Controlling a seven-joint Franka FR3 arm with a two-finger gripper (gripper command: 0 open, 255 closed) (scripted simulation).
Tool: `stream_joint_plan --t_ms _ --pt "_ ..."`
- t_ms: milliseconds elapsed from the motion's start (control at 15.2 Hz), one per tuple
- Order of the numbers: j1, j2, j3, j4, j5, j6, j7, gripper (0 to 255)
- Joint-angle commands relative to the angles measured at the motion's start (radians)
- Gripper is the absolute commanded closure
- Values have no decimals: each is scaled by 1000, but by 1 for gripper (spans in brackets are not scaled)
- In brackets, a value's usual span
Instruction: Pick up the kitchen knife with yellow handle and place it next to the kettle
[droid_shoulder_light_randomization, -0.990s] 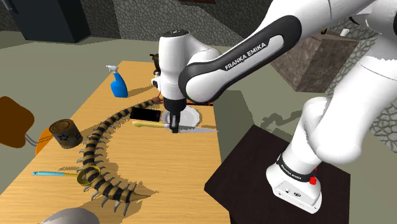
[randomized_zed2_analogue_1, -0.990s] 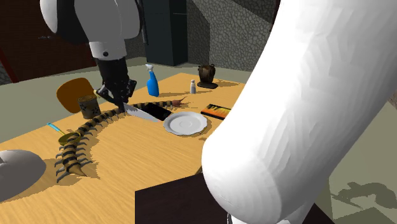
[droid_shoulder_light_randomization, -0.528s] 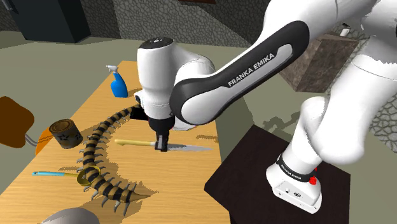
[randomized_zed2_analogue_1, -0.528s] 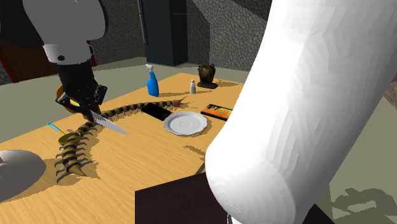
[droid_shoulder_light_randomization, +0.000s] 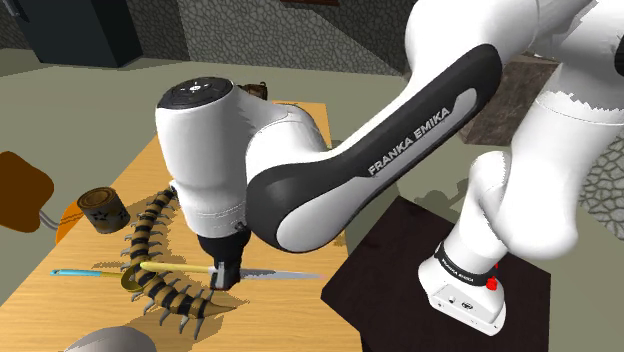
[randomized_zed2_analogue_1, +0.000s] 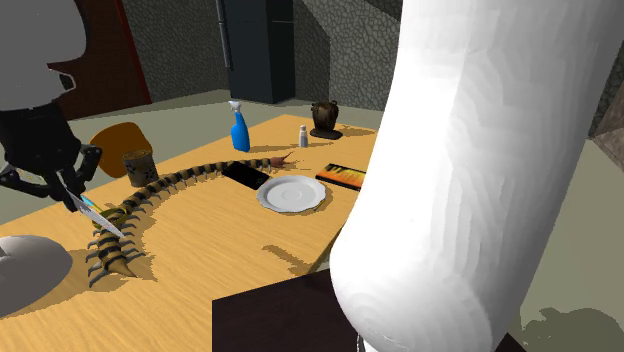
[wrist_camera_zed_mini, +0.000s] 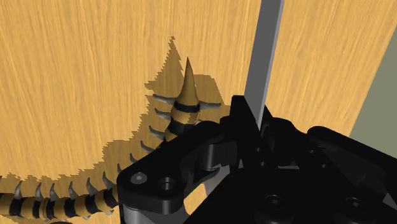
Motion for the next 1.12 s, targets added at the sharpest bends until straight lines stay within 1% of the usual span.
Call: stream_joint_plan --t_ms 0,462,660,726,1056 --pt "27 51 19 50 -26 -5 62 255" --pt "139 217 60 259 -115 -69 247 255" --pt "197 298 66 369 -154 -109 316 255" --pt "225 337 67 423 -171 -129 344 255" --pt "231 366 58 395 -188 -74 355 255"
